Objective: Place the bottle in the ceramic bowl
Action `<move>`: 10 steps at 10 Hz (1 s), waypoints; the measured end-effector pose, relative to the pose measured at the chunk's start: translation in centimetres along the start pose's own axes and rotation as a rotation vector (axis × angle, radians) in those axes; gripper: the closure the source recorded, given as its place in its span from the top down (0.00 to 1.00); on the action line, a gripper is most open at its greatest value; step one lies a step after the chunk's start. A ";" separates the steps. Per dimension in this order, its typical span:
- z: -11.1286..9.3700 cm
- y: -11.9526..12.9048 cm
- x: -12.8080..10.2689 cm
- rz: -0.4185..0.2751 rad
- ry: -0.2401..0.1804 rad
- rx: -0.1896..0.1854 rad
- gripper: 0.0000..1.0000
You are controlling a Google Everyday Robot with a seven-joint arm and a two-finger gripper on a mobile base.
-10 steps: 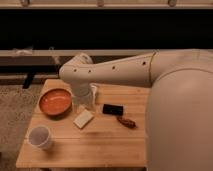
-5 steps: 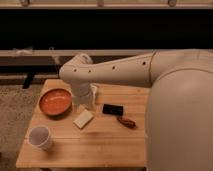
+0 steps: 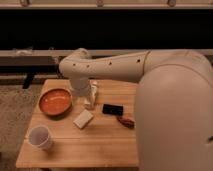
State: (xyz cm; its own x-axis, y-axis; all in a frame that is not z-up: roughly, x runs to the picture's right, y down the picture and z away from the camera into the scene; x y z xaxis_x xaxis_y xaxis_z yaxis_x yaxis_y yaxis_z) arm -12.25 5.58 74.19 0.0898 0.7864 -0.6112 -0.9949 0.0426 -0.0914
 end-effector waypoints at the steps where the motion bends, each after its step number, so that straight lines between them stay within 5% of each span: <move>1: 0.4 0.7 -2.7 -0.001 -0.027 0.008 0.65; 5: 3.8 0.5 -9.6 0.038 -0.091 0.070 0.65; 10: 7.1 -1.8 -13.0 0.096 -0.069 0.079 0.65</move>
State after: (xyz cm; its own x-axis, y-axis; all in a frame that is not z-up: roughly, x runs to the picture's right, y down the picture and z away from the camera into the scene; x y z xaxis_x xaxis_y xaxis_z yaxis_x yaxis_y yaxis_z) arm -11.92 -0.33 87.84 -0.0068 0.8294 -0.5586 -0.9995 0.0110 0.0285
